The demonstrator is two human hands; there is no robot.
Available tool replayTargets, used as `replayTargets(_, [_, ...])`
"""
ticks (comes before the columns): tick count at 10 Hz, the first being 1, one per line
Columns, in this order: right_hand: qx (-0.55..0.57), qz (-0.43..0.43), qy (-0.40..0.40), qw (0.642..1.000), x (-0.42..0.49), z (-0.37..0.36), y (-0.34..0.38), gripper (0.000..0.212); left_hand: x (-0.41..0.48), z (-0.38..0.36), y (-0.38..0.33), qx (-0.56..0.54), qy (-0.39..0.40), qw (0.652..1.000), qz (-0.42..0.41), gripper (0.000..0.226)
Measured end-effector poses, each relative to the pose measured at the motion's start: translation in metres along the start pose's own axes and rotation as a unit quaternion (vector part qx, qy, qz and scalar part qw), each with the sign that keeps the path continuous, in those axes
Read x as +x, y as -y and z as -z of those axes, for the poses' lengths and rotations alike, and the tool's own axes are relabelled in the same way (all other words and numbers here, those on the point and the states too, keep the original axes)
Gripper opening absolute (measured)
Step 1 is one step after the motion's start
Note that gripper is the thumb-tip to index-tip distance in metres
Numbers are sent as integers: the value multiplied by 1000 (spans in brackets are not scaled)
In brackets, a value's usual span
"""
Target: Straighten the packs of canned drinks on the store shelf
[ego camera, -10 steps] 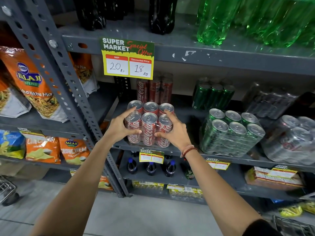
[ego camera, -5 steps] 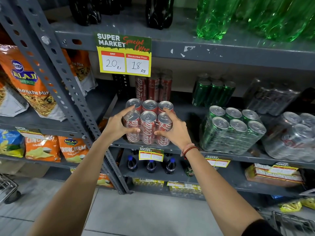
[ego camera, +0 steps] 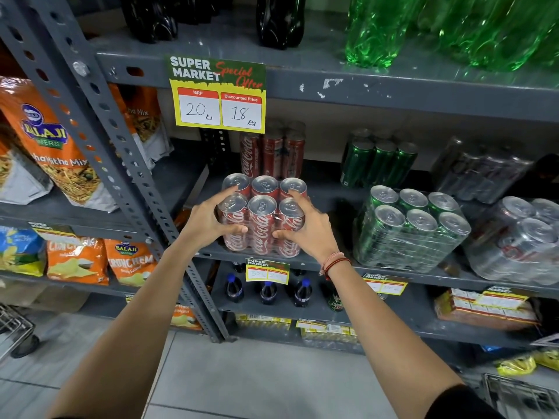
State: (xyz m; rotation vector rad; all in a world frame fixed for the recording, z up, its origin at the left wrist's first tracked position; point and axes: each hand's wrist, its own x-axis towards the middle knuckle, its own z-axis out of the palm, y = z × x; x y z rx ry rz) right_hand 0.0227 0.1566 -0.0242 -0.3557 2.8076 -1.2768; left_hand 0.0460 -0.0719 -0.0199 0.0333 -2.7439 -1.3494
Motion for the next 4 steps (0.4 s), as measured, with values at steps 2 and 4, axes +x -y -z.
replayTargets(2, [16, 2, 3, 1000, -3, 3, 2, 101, -5, -1, -5, 8, 6, 1000, 7, 98])
replayTargets(4, [44, 56, -48, 996, -26, 32, 22, 86, -16, -4, -19, 44, -11, 999, -14, 105])
